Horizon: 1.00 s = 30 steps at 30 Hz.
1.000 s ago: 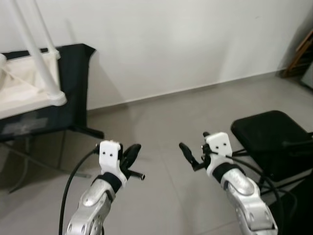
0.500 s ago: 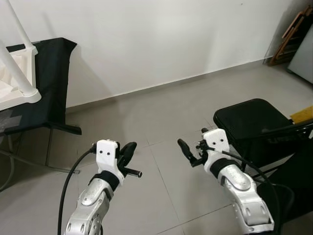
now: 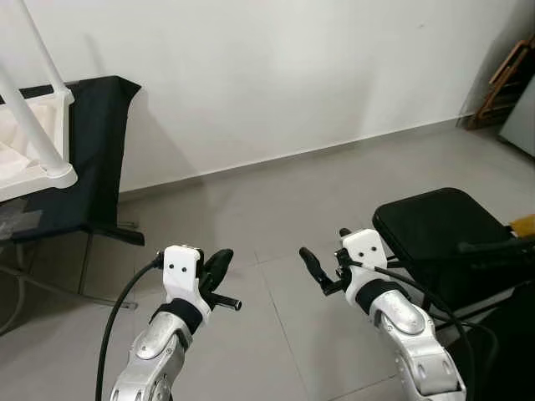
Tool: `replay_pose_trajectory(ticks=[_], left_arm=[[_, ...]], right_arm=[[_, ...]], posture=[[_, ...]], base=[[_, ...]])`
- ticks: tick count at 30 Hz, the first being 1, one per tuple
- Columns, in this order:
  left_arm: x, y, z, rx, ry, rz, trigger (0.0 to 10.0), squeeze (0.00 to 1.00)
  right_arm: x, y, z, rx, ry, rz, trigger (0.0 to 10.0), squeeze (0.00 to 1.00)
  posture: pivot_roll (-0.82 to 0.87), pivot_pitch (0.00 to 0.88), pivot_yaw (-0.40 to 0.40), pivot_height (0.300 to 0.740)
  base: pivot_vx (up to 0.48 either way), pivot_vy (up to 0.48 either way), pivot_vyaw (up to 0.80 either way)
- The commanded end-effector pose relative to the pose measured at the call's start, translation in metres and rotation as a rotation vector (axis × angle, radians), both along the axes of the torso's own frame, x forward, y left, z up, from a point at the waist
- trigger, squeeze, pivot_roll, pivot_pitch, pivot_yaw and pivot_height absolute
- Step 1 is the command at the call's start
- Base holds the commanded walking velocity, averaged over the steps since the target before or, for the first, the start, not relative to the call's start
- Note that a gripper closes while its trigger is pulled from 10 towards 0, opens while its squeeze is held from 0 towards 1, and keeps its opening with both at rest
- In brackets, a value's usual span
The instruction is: Building children table
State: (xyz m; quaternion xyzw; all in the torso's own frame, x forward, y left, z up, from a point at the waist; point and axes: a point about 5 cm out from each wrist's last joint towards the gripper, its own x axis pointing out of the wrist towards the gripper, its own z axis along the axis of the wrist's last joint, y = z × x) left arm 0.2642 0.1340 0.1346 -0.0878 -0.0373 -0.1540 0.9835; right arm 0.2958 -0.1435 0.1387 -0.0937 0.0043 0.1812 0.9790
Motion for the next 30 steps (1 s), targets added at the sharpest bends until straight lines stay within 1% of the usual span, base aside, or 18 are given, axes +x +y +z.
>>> replay_pose_trajectory(ticks=[1,30], left_arm=[[-0.0014,-0.0018,-0.0019,-0.002,0.004,-0.013,10.0,0.00],[-0.0013,-0.0021,-0.0030,-0.001,0.001,-0.026,10.0,0.00]], right_arm=[[-0.0019,-0.0031,-0.0055,-0.006,0.019,-0.009,10.0,0.00],[-0.0013,-0.0012,-0.0067,0.005,0.027,0.006,10.0,0.00]], posture=[[-0.08,0.143,0.013,0.740],[-0.08,0.139,0.014,0.740]], base=[[0.394,0.000,0.00],[0.393,0.000,0.00]])
